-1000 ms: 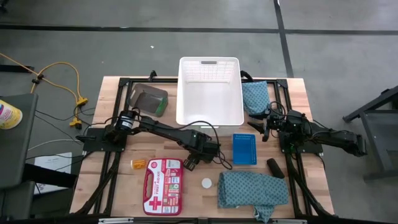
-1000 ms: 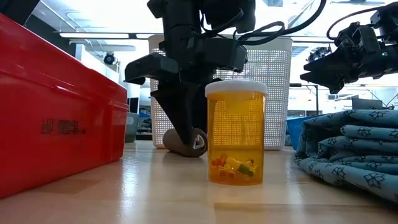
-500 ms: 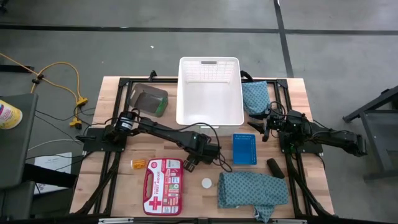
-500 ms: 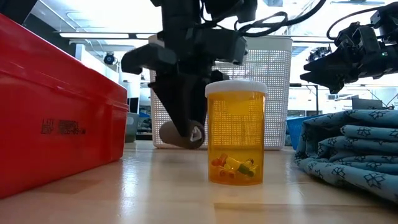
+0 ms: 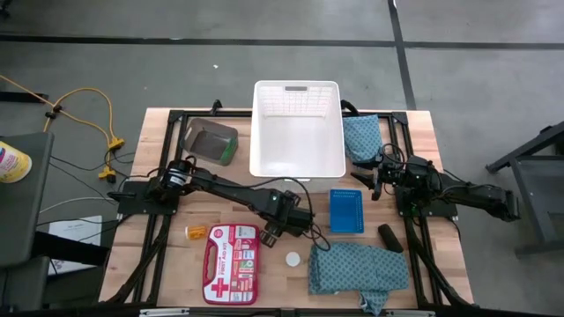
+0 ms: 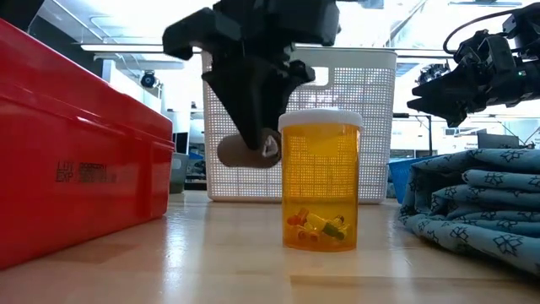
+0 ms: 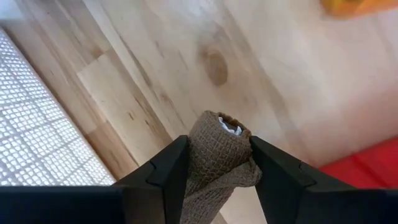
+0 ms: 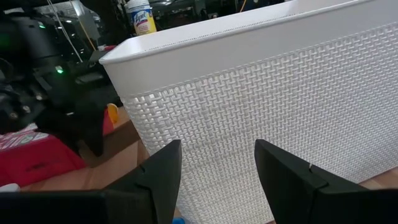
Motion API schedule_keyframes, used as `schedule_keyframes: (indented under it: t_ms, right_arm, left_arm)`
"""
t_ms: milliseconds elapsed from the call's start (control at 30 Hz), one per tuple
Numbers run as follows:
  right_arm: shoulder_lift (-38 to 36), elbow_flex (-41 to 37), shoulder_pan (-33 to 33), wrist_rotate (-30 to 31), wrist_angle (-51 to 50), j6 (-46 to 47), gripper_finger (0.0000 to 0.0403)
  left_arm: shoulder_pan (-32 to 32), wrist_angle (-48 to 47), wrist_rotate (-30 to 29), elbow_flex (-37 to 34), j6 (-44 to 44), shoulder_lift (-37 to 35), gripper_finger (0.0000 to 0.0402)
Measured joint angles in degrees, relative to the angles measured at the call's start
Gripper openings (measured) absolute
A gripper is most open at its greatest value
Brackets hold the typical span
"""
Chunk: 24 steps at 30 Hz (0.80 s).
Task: Pick & place medical supplies in basket/bin
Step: Put the brown bandage into the black bin
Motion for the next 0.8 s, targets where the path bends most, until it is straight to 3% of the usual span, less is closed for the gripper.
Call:
schedule_keyframes:
  t_ms: [400, 567, 800]
  right_arm:
    - [0.0, 0.0, 0.0, 0.0, 0.06, 0.0, 0.0192]
    - [-0.02, -0.02, 0.01, 0.0, 0.07, 0.0, 0.0192]
    - [-0.02, -0.01, -0.01, 0.0, 0.06, 0.0, 0.0192]
  left_arm:
    - [-1.04, -4.51, -0.83, 0.04, -13.09, -1.81, 0.0151]
    - [-0.43, -8.64, 1.51, 0.04, -15.78, -1.88, 0.0151]
    - [0.71, -9.93, -0.02, -0.26, -16.68, -3.34, 0.0151]
